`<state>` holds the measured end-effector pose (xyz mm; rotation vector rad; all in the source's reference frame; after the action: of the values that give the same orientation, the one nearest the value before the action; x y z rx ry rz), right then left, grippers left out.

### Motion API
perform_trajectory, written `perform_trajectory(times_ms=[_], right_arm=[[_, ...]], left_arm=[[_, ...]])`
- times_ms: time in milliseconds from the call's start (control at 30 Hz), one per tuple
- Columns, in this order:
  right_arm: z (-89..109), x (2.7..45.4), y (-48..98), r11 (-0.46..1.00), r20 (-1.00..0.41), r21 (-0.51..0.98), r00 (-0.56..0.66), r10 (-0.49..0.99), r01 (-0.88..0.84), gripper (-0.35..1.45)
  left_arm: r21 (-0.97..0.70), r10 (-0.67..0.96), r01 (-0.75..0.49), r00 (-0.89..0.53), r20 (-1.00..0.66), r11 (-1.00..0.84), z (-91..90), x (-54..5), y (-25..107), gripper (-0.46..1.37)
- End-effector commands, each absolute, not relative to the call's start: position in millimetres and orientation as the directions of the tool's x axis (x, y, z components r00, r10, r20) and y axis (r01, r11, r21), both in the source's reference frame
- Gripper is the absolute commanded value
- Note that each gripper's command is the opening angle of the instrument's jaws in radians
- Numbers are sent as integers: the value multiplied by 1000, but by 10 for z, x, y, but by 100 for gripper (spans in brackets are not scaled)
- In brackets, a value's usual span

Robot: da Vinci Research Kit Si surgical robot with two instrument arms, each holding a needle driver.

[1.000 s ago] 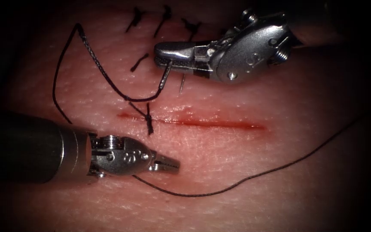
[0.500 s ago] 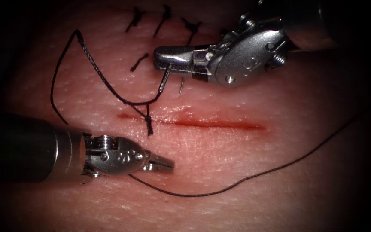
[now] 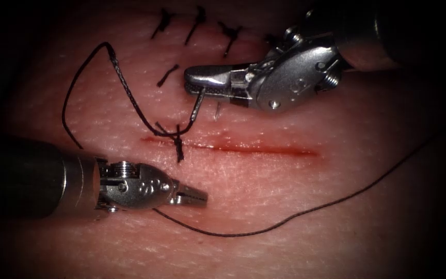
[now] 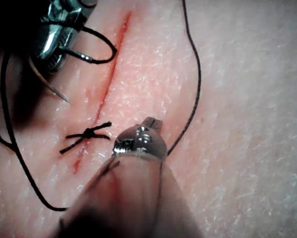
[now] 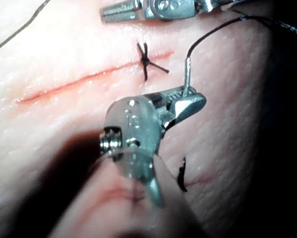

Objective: Wound Closure
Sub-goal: With the right jaws, throw the needle through the skin atop the cut.

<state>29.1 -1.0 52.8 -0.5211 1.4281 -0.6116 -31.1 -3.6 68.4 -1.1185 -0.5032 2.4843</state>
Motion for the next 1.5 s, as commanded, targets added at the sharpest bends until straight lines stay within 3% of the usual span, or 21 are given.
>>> perform_trajectory(times_ms=[33, 900, 1500], right_arm=[[529, 291, -12, 741, -741, -668, 35, -671, 71, -35], [607, 294, -94, 791, -791, -609, 18, -611, 57, -35], [622, 271, -106, 830, -828, -556, 56, -557, 34, -35]], left_arm=[[-466, 467, -178, -618, -633, -867, 684, -311, -36, -33], [-464, 471, -186, -616, -632, -866, 681, -311, -32, -35], [-458, 476, -201, -613, -630, -866, 678, -313, -28, -35]])
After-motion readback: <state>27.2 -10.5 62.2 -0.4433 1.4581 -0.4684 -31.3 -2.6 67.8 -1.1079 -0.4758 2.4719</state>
